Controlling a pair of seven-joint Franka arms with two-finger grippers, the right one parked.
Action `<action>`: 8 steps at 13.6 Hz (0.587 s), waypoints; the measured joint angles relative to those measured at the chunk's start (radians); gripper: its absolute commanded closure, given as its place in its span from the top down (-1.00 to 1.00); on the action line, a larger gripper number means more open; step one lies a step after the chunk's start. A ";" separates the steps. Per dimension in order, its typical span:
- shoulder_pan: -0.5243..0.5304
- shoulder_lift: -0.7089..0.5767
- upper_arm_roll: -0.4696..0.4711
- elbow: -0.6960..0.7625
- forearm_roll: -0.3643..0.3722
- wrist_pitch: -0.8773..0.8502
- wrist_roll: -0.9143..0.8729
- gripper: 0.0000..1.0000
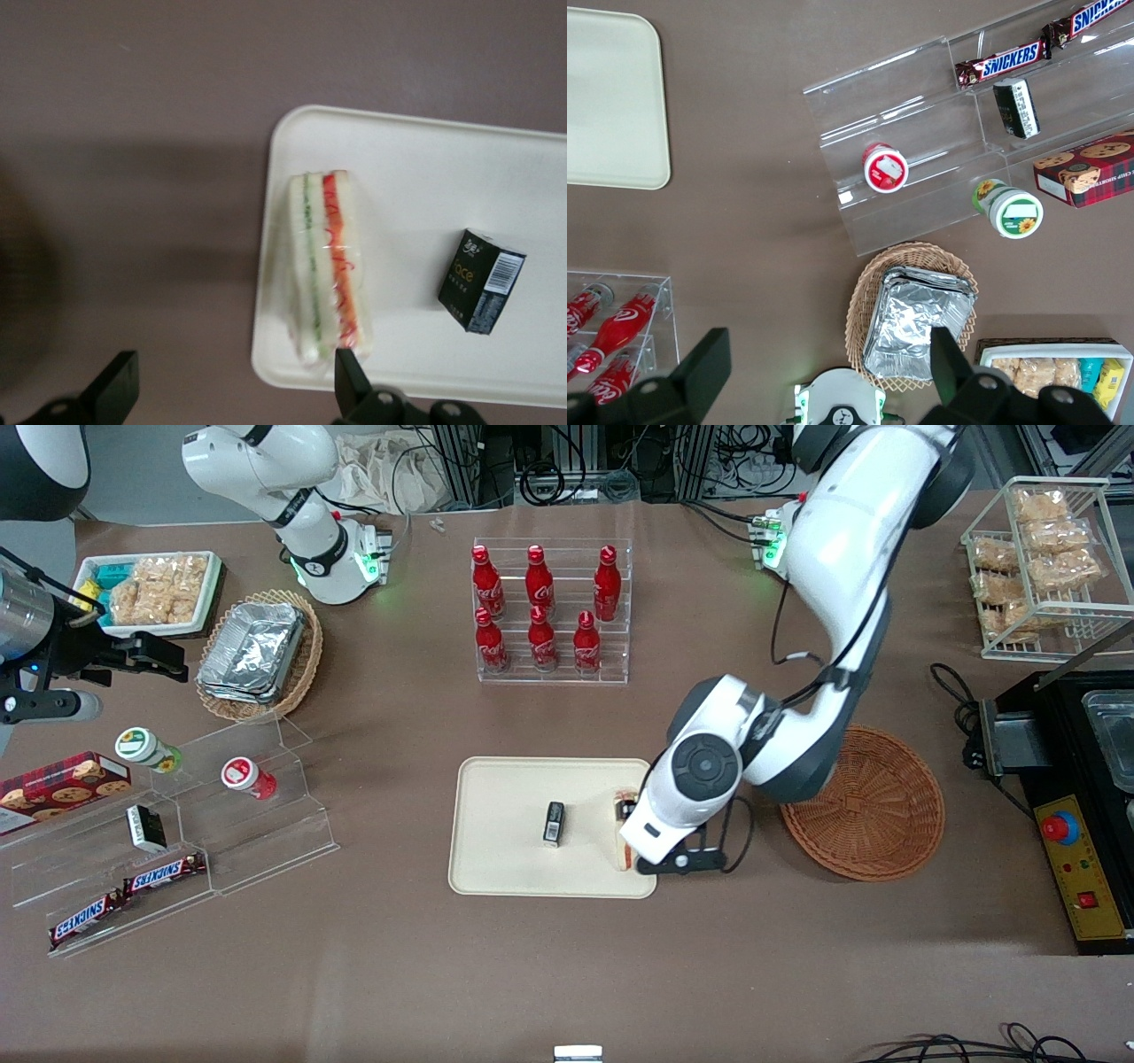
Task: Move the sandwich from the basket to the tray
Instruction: 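Open the left gripper and raise it back toward the basket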
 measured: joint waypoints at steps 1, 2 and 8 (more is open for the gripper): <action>0.013 -0.049 0.003 -0.014 0.001 -0.044 -0.002 0.98; 0.032 -0.100 0.004 -0.037 0.001 -0.067 -0.003 0.98; 0.155 -0.332 0.006 -0.141 0.000 -0.133 0.006 0.98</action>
